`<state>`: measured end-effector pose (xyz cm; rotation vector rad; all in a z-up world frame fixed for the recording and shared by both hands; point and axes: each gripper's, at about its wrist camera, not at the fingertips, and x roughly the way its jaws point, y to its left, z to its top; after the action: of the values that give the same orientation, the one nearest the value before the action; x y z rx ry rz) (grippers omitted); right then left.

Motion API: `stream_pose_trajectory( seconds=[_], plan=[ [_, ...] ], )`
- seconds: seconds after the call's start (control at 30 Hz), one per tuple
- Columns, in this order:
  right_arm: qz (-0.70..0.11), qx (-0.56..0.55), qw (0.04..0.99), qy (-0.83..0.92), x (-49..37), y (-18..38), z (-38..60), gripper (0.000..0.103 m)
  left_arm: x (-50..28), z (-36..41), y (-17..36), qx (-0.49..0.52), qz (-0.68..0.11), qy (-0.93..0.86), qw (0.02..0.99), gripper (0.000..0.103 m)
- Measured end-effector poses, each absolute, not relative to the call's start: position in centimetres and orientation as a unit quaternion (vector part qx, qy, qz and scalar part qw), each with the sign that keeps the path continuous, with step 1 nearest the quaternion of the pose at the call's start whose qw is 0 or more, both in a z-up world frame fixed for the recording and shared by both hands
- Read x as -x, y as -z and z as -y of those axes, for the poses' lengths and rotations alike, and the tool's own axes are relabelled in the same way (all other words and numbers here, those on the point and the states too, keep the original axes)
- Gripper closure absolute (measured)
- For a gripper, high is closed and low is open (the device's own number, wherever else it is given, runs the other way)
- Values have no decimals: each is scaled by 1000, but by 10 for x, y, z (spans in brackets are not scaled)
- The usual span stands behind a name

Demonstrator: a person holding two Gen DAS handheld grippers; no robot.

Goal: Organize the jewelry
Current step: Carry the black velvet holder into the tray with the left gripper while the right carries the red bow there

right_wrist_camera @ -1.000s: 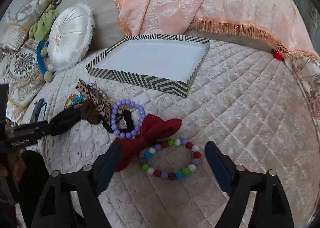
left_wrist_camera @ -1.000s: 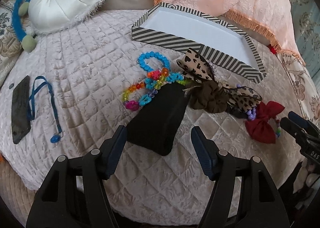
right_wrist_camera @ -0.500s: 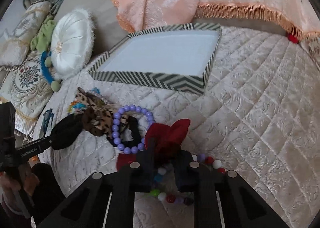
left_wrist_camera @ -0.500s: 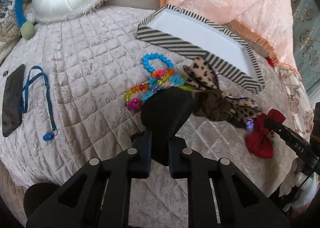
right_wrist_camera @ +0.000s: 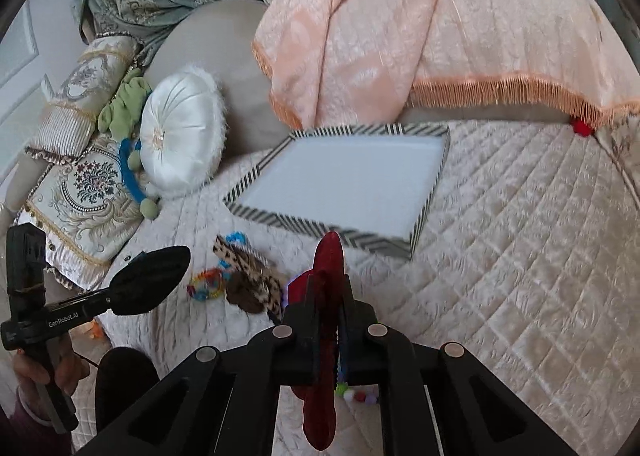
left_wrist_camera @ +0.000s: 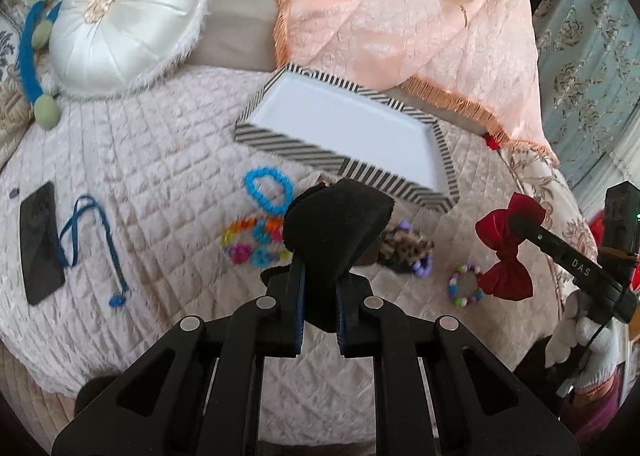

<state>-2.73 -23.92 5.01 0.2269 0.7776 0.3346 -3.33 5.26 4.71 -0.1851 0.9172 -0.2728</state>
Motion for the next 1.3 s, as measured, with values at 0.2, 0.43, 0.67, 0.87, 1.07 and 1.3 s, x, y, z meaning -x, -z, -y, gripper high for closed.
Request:
stream_pose_trajectory(
  seconds=[0.2,0.43,0.67,0.87,1.07,1.3],
  plan=[
    [-368,-116,909,-158,-11,-65,237,96,-21,-46,-57,93,-432,120,889,92],
    [-377,-151,903,-140,-81,-52,234,96,-121,-34,-38,88,-449,100,884,92],
    [-407,-174,890,-104,-139,-12,238,96,-184,-16,9,51,-484,83,870,92],
    [-444,-164,876,-90,-145,14,245,96,-192,-20,35,34,-515,69,854,92],
    [-464,-129,872,-83,-125,24,254,96,-168,-19,36,28,-526,69,847,91],
    [-461,-103,876,-93,-101,16,260,96,-128,-21,32,28,-527,67,847,91]
  ],
)
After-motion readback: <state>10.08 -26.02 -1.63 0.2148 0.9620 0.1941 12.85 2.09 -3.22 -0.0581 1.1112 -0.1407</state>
